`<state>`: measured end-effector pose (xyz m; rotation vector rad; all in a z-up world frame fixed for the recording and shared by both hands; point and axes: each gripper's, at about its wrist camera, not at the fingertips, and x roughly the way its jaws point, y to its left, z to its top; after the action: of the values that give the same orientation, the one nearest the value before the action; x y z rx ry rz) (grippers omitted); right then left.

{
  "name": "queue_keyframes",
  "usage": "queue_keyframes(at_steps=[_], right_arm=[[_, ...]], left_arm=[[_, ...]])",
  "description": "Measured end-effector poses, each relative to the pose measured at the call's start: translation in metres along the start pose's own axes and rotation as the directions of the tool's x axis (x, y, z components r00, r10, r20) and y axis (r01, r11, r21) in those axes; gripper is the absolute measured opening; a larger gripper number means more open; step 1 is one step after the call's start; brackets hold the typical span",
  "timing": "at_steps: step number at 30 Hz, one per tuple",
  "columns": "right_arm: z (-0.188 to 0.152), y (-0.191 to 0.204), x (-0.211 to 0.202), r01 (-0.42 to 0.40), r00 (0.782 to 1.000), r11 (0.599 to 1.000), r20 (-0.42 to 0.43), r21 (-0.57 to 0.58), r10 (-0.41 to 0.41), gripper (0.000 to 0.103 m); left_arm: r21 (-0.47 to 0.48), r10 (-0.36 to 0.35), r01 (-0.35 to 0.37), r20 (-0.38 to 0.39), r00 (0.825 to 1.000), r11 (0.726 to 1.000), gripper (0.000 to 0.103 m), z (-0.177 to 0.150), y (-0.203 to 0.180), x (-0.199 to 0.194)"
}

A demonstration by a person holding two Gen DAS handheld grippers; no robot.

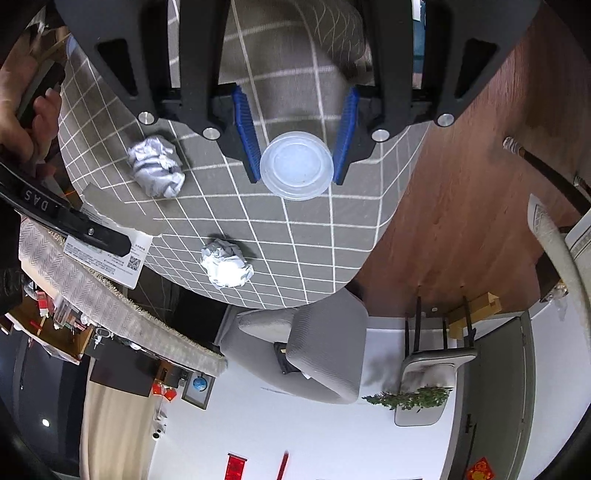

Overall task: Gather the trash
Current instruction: 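Drop the clear lid into the teal bin with the left tool while the right tool carries the paper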

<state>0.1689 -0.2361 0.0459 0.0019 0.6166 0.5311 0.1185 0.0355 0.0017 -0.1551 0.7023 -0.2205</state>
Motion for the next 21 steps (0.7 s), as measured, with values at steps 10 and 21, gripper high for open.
queue_keyframes(at_steps=[10,21], right_arm=[[-0.014,0.043,-0.014,-0.092,0.996,0.996,0.019,-0.022,0.092,0.001],[-0.026,0.101,-0.008,-0.162,0.987,0.986,-0.006,-0.05,0.162,0.001]], left_arm=[[0.009,0.049,-0.049,-0.01,0.999,0.999,0.042,-0.025,0.016,-0.03],[-0.011,0.141,-0.141,-0.031,0.99,0.99,0.042,-0.053,0.065,-0.063]])
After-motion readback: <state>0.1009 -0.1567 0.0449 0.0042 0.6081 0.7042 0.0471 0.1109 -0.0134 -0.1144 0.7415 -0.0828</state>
